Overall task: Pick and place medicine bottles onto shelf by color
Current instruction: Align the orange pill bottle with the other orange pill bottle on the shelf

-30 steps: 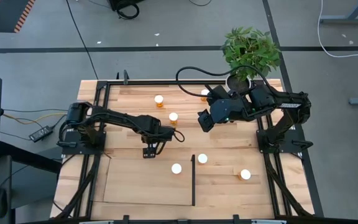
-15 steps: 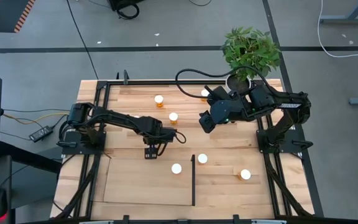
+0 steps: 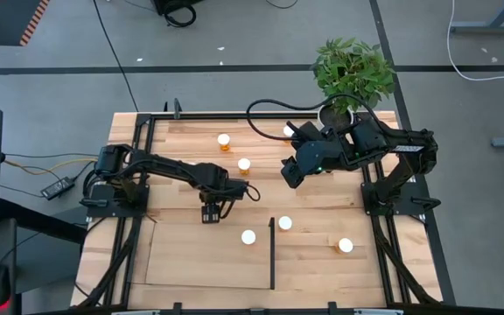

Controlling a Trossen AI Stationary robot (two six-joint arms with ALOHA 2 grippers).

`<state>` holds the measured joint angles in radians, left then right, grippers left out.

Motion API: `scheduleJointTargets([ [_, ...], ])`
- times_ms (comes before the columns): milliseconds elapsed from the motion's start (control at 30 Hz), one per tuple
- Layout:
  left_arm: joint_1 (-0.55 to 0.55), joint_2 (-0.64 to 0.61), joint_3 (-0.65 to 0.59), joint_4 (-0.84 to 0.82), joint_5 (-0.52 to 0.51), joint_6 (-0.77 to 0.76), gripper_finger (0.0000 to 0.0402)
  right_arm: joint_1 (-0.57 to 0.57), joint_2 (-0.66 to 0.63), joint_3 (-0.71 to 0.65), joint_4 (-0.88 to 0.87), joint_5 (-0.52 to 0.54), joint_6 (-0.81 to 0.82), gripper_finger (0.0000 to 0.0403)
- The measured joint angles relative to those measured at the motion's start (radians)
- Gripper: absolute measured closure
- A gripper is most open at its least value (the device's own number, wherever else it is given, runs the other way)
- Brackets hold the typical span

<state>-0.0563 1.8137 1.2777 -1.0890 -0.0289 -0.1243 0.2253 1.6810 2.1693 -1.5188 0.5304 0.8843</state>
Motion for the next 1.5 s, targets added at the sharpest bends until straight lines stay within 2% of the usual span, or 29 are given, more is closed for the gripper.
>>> scheduleJointTargets([
  [100,0.0,-0.003,0.037,-0.042,0.0,-0.004,0.0152,0.0,0.0,0.0,0.0,0.0,-0.012,0.0104],
  [200,0.0,-0.011,0.09,-0.068,0.0,-0.032,0.015,0.0,0.0,0.0,-0.001,0.0,-0.024,0.0104],
  [433,-0.04,-0.015,0.248,-0.147,0.041,-0.075,0.0184,0.0,0.0,0.0,-0.008,0.0,-0.047,0.0104],
  [567,-0.067,-0.016,0.28,-0.167,0.031,-0.09,0.02,0.0,0.0,0.0,-0.013,-0.005,-0.051,0.0104],
  [800,-0.064,-0.016,0.234,-0.179,-0.015,-0.108,0.0183,0.0,0.0,0.0,-0.014,-0.008,-0.072,0.0104],
  [1033,-0.056,-0.014,0.041,-0.143,-0.021,-0.133,0.0143,0.0,0.0,0.0,-0.014,-0.008,-0.062,0.0104],
  [1133,-0.056,-0.014,-0.004,-0.134,-0.046,-0.162,0.0124,0.0,0.0,0.0,-0.013,-0.008,-0.06,0.0104],
  [1267,-0.056,-0.014,-0.005,-0.121,-0.104,-0.198,0.01,0.0,0.0,0.0,-0.013,-0.008,-0.058,0.0104],
  [1500,-0.056,-0.014,0.007,-0.037,-0.074,-0.179,0.0068,0.0,0.0,0.0,-0.013,-0.008,-0.033,0.0104],
])
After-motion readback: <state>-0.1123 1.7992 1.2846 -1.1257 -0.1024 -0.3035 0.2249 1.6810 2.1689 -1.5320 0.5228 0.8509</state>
